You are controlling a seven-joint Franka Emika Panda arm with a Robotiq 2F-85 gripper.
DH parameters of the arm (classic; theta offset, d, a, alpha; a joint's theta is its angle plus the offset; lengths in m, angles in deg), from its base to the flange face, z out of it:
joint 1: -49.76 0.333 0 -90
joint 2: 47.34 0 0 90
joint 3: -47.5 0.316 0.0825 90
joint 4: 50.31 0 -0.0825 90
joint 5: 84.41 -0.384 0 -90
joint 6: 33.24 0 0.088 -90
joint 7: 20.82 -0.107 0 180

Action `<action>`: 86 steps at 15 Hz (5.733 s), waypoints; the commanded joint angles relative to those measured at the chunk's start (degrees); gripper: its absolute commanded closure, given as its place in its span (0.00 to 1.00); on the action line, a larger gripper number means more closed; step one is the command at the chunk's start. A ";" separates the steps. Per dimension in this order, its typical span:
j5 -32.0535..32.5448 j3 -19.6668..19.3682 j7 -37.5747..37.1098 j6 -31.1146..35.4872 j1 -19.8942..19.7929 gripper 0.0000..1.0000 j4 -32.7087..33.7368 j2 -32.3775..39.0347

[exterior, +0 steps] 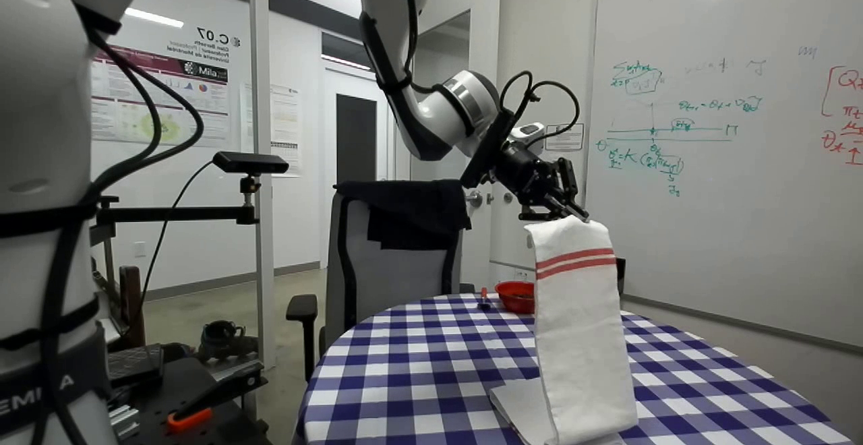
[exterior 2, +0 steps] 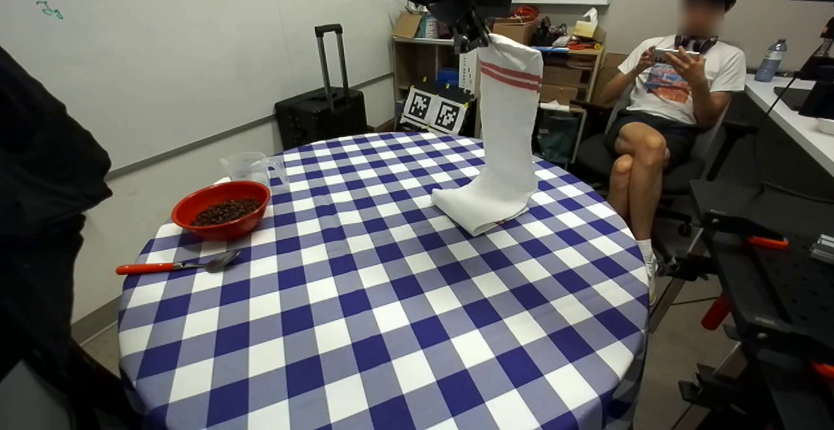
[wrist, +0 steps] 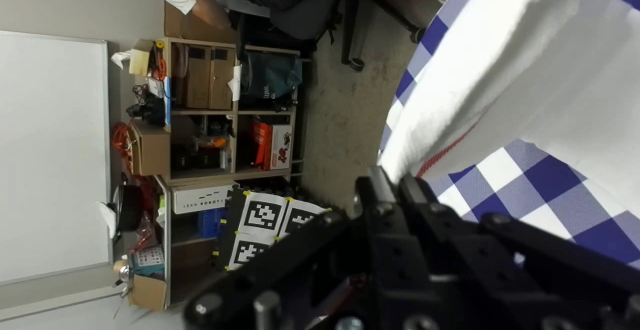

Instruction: Fold the towel on the table.

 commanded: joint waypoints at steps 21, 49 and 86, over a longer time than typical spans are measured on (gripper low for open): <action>-19.53 -1.57 1.80 14.65 2.52 0.99 9.71 10.74; -34.24 -7.80 4.38 20.13 5.15 0.99 17.02 19.66; -10.23 -6.95 -4.97 35.82 0.86 0.99 -10.07 5.33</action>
